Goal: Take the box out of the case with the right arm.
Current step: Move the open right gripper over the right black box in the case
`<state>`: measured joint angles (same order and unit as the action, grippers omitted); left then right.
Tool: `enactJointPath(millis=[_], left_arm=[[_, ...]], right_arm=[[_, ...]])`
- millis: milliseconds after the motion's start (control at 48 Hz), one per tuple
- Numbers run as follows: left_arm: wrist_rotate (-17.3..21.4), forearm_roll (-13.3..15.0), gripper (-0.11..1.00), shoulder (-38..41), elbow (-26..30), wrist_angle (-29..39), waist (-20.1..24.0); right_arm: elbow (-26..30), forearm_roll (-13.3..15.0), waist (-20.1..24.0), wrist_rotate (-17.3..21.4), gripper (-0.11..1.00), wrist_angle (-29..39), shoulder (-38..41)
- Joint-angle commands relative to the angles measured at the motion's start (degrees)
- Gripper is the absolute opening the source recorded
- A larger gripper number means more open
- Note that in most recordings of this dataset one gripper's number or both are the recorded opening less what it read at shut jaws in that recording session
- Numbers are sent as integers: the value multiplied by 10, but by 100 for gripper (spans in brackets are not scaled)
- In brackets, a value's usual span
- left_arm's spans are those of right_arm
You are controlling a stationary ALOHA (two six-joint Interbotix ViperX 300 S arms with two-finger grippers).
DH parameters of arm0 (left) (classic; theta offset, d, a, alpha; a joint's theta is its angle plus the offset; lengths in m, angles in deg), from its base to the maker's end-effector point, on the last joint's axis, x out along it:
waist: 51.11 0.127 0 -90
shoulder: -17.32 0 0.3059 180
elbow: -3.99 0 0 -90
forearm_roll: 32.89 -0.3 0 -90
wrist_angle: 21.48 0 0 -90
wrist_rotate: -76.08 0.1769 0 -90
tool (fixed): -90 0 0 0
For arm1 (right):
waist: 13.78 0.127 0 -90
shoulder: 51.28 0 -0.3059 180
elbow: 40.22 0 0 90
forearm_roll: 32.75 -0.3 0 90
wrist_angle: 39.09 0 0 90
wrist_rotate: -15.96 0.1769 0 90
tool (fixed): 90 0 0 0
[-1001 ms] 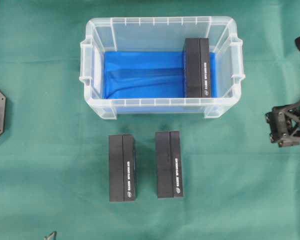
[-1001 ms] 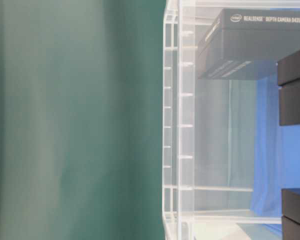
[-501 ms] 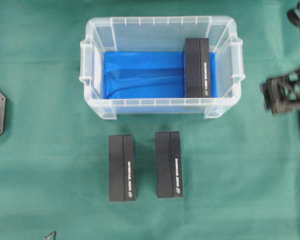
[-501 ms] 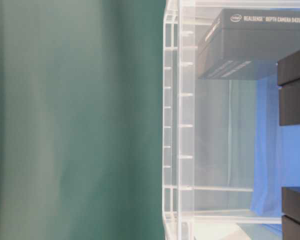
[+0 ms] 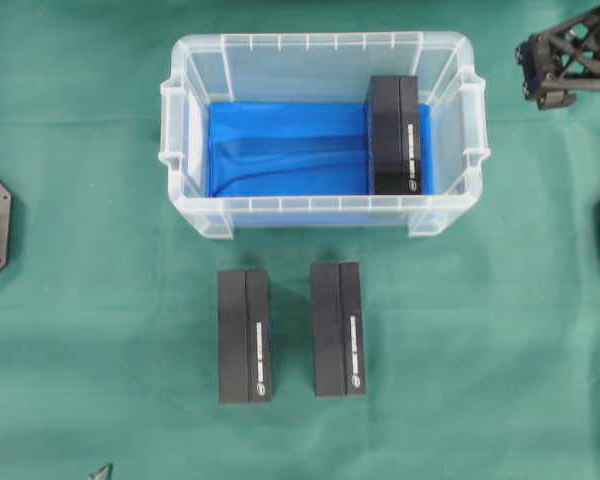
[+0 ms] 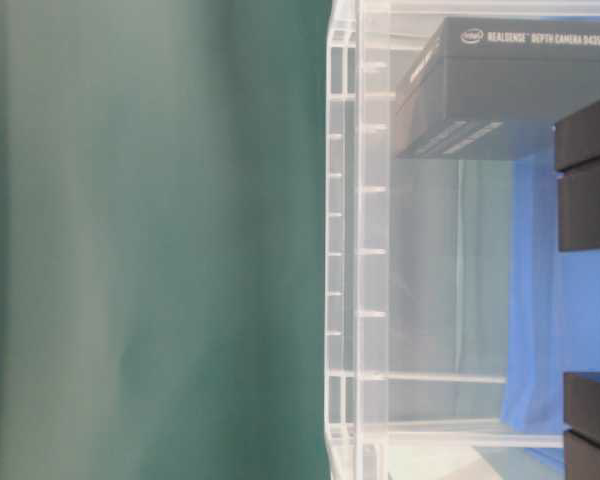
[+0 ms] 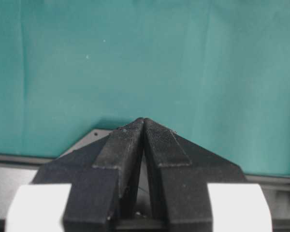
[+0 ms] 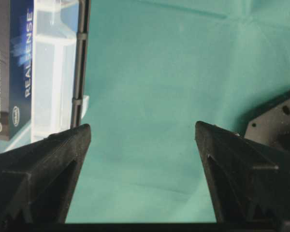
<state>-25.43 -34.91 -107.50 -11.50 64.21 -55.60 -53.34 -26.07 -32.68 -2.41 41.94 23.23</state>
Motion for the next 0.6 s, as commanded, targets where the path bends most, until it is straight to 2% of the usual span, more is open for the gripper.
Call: enactJointPath(millis=[0, 375, 584], left_arm=[[1, -2, 0, 2, 5, -2, 2], [1, -2, 0, 2, 5, -2, 2], [1, -2, 0, 3, 5, -2, 1]], right_arm=[[7, -2, -7, -2, 87, -4, -3], [7, -7, -7, -2, 87, -4, 1], [11, -23, -6, 0, 87, -10, 4]])
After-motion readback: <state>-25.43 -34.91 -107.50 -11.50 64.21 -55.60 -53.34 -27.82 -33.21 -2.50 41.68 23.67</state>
